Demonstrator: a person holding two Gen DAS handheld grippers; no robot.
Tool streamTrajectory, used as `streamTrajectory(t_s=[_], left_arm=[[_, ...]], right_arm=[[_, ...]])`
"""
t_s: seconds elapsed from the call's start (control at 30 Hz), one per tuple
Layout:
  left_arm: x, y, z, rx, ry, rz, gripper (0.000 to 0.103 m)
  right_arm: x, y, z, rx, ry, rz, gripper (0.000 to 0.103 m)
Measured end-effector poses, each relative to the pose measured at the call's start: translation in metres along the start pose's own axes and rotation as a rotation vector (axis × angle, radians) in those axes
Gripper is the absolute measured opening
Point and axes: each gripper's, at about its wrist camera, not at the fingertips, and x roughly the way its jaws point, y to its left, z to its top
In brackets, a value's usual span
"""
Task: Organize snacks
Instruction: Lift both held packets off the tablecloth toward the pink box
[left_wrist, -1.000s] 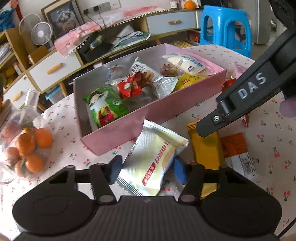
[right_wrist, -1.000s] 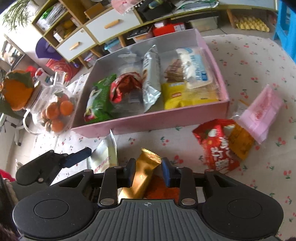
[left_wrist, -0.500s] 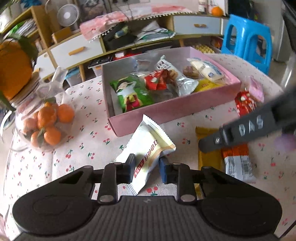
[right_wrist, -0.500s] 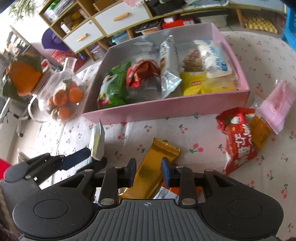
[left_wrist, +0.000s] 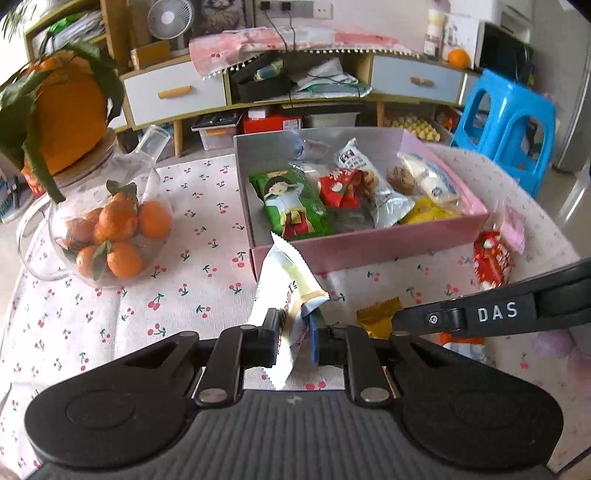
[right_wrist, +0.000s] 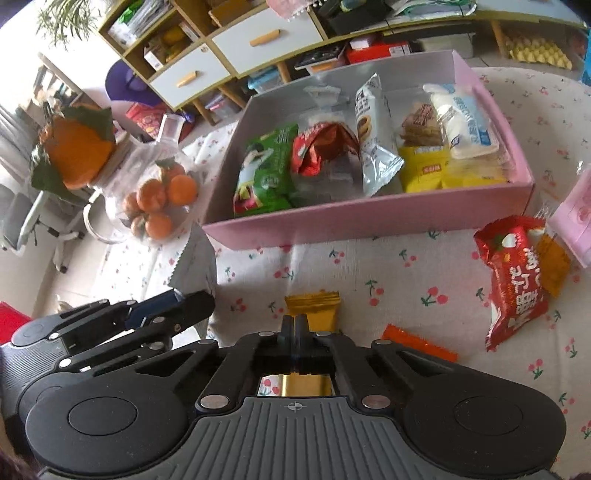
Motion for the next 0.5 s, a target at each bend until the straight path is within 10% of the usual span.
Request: streamTrajectory(t_s=[0.23, 0.5], left_arm=[[-0.002, 0.019, 0.003, -0.104, 0.009, -0.054, 0.013], [0.001, 0.034, -0.001, -0.193, 0.049, -0.051, 0.018]], right_arm=[[-0.006, -0.002, -0.001, 0.019, 0.0, -0.009, 0.028], [0.014, 0.045, -0.03, -0.268, 0.017, -0.14, 0.052]])
